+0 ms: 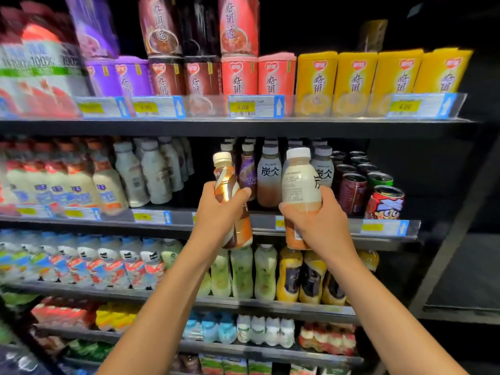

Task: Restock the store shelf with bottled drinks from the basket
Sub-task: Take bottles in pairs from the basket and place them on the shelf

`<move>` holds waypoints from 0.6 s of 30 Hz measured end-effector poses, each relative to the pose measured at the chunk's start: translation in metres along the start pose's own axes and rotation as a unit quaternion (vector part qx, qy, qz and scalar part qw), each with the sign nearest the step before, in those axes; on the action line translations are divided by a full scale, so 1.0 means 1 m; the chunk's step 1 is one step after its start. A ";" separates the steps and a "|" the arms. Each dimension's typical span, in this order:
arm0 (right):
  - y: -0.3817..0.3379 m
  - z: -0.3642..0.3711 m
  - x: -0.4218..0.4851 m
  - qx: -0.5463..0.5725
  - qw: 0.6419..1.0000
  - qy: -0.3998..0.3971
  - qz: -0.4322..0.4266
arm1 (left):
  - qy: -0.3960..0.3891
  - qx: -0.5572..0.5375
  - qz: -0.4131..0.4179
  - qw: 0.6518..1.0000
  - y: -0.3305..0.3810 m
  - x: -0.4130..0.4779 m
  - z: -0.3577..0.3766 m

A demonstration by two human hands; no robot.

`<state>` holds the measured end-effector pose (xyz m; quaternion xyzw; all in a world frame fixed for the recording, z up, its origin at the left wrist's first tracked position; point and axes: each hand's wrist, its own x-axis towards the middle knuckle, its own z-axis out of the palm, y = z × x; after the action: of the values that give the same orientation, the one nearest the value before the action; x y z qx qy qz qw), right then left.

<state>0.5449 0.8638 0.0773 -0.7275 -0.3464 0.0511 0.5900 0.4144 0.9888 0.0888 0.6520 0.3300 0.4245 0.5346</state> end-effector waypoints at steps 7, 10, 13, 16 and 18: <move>0.016 0.009 0.043 -0.007 0.999 0.019 0.029 | 0.007 -0.014 -0.030 0.999 -0.005 0.057 0.002; 0.020 0.015 0.055 0.003 0.998 0.052 0.030 | -0.003 0.004 -0.040 0.999 -0.012 0.077 0.002; 0.017 0.019 0.067 0.004 0.997 0.071 0.020 | 0.000 0.003 -0.063 0.998 -0.015 0.097 0.001; 0.014 0.023 0.081 -0.012 0.996 0.081 0.038 | 0.008 0.012 -0.058 0.998 -0.015 0.114 0.000; 0.014 0.026 0.088 -0.024 0.995 0.077 0.054 | 0.006 0.039 -0.047 0.998 -0.020 0.125 -0.003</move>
<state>0.6047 0.9335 0.0864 -0.7611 -0.2608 0.0182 0.5936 0.4652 1.1043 0.0944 0.6533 0.3795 0.3903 0.5261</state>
